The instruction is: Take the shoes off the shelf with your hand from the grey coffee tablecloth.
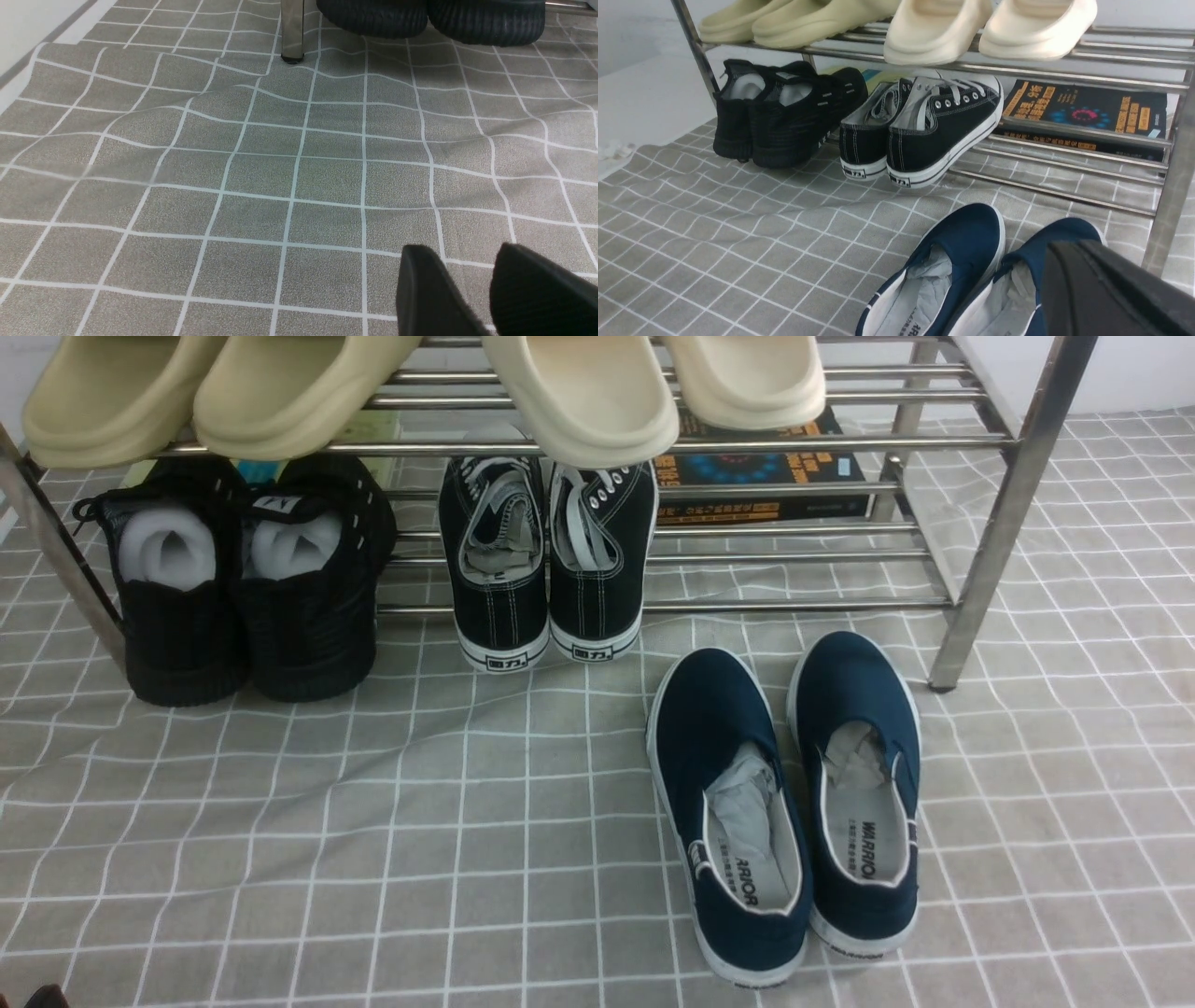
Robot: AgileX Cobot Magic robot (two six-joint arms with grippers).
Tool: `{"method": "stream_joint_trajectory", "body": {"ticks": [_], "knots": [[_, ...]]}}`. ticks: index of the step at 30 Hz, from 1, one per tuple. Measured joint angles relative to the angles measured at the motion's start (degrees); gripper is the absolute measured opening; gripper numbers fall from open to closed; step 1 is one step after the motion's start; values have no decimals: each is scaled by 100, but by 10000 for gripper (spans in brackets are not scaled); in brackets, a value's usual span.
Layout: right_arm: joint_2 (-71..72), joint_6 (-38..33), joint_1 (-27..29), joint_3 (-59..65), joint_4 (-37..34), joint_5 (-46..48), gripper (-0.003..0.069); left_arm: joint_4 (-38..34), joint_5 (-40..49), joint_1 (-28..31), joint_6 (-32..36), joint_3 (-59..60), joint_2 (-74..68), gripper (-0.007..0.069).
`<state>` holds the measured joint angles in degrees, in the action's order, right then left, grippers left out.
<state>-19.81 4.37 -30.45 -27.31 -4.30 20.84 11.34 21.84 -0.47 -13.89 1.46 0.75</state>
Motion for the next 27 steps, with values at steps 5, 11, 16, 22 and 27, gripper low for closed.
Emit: {"method": "stream_joint_trajectory", "body": {"ticks": [5,11,16,22,27], "knots": [[417,-26,330,656,330,1,13,0,0,0,0,0,0,240],[1315,-32,1343,1602,430,6,19,0,0,0,0,0,0,240],[1997,-37,1968,2408,430,11,27,0,0,0,0,0,0,240],[2039,-37,2186,2821,430,28,35,0,0,0,0,0,0,240],[2040,-37,2349,2815,488,121,43,0,0,0,0,0,0,240]]}}
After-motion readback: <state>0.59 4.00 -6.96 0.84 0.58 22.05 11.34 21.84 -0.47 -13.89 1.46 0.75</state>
